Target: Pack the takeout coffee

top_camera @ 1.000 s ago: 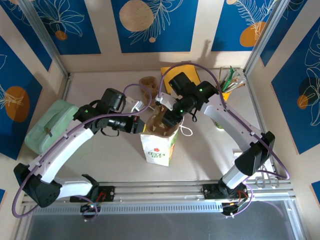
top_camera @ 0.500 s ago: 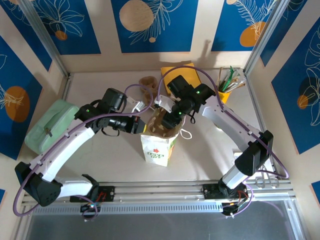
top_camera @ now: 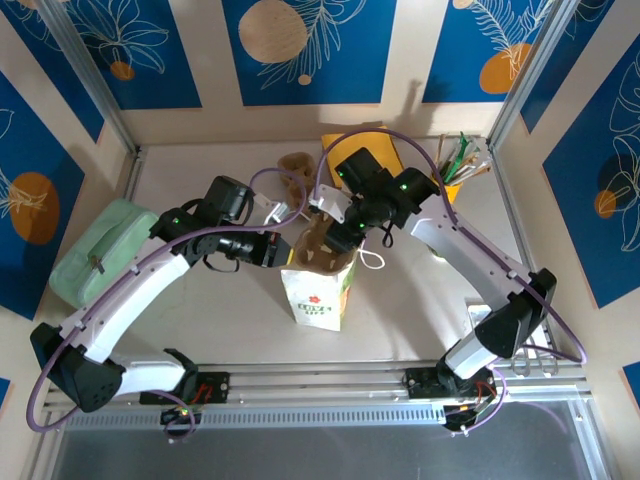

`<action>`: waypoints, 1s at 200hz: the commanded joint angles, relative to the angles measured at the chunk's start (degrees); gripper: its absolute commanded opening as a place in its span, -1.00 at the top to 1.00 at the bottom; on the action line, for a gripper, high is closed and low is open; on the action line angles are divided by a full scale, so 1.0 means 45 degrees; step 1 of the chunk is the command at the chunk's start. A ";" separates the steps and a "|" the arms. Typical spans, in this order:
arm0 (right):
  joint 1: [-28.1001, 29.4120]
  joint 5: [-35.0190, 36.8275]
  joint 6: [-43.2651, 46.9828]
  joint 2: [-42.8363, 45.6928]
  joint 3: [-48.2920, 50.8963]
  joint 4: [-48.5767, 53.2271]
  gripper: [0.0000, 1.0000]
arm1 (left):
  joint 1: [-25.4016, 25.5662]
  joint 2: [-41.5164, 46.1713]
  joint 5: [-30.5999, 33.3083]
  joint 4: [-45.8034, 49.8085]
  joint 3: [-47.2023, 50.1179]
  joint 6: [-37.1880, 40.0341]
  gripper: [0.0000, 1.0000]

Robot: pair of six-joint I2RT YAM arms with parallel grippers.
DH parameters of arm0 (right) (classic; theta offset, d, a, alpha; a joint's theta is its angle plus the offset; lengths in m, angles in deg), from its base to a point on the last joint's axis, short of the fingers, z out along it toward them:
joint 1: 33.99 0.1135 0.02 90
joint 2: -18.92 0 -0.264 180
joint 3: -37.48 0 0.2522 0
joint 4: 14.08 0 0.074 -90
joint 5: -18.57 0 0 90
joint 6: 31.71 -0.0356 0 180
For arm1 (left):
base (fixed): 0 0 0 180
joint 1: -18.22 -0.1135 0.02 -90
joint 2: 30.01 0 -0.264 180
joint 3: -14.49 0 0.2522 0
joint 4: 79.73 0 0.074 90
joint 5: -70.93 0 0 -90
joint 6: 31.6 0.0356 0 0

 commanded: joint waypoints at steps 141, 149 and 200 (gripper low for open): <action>0.0671 0.2749 0.0779 0.1488 0.0731 -0.2138 0.10 | 0.0107 0.0012 -0.0493 0.0296 -0.0261 0.0483 1.00; 0.0688 0.2948 0.0790 0.1471 0.0775 -0.2240 0.10 | 0.0117 0.0023 -0.0492 0.0296 -0.0278 0.0502 1.00; 0.0825 0.3676 0.0632 0.0996 0.0714 -0.2657 0.10 | 0.0112 0.0025 -0.0463 0.0229 -0.0319 0.0508 1.00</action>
